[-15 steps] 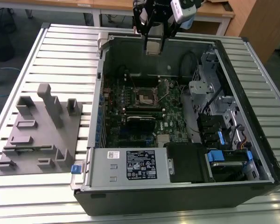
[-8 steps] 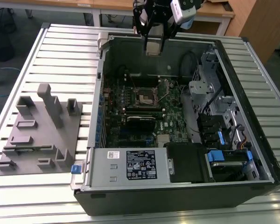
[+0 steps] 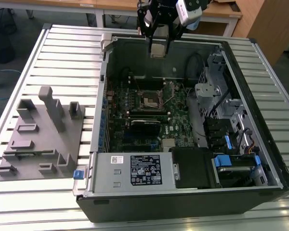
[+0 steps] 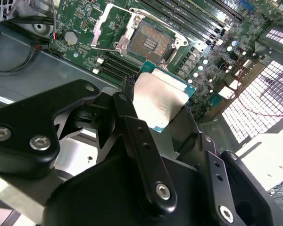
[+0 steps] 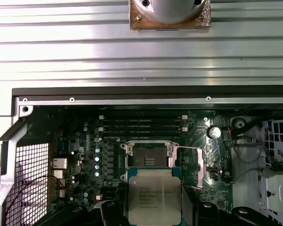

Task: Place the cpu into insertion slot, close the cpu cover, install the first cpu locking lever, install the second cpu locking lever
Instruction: 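Place the cpu into insertion slot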

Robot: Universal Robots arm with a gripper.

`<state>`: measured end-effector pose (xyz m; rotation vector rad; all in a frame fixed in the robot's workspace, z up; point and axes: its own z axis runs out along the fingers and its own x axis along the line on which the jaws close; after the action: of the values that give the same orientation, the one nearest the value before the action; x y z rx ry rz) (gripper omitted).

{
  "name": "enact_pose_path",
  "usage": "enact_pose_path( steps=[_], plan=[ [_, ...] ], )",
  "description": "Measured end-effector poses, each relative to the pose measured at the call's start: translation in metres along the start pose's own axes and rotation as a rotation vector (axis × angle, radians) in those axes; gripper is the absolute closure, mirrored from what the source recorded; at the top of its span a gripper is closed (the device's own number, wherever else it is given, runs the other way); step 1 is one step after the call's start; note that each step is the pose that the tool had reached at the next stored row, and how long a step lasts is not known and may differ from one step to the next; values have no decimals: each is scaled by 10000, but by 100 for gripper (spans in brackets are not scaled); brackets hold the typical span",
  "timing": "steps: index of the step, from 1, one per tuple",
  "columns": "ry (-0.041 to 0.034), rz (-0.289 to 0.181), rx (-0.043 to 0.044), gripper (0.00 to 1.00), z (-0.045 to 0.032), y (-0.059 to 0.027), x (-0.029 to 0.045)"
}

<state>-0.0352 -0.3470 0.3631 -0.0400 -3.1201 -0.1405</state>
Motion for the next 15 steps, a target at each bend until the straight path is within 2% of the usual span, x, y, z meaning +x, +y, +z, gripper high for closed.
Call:
enact_pose_path(
  steps=[15],
  plan=[
    [-1,1,-8,46,53,-5,-1]
  ],
)
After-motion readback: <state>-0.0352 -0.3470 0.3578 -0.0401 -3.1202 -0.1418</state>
